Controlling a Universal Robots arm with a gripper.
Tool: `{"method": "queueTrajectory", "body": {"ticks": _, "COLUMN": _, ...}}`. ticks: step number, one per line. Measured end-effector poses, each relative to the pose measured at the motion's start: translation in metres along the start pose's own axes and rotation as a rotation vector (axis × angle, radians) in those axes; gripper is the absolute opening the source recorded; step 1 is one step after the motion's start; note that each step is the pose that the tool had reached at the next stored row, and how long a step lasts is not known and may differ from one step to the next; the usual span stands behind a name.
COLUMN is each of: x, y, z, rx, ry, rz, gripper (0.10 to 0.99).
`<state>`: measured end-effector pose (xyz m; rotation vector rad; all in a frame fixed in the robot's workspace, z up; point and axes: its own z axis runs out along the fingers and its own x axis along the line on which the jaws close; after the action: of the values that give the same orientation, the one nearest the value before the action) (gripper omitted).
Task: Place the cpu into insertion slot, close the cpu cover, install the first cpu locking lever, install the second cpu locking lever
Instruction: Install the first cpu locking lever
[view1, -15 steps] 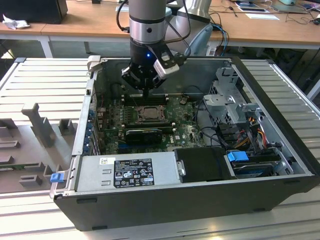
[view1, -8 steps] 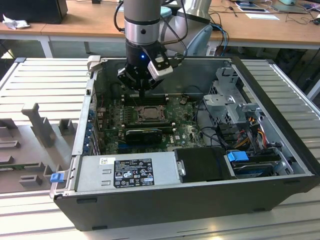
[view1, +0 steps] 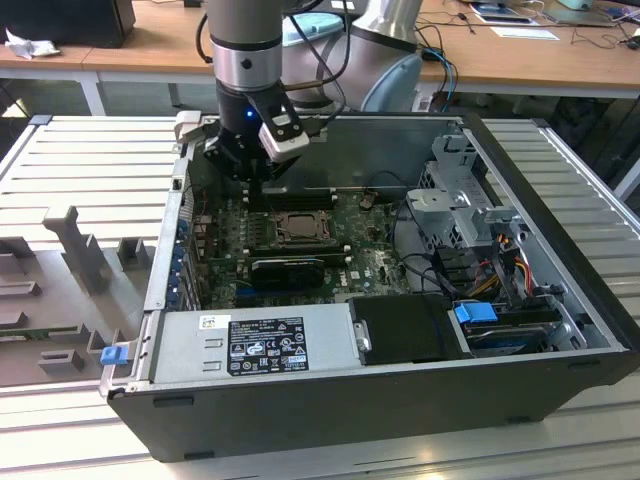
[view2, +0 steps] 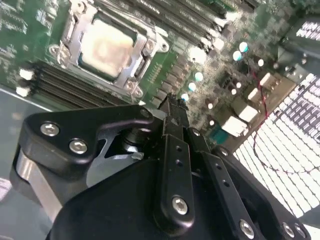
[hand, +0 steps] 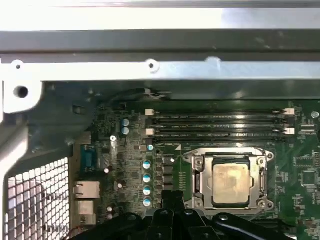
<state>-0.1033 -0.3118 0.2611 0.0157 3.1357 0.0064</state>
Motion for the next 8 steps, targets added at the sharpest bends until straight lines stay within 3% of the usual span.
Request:
{"method": "queueTrajectory", "body": {"ticks": 2, "x": 0.0043, "y": 0.0064, "z": 0.0007, "rx": 0.0, "ry": 0.0, "rz": 0.0, "gripper": 0.106}}
{"method": "queueTrajectory", "body": {"ticks": 8, "x": 0.0072, "y": 0.0207, "z": 0.0048, "rx": 0.0, "ry": -0.0001, "rz": 0.0, "gripper": 0.106}}
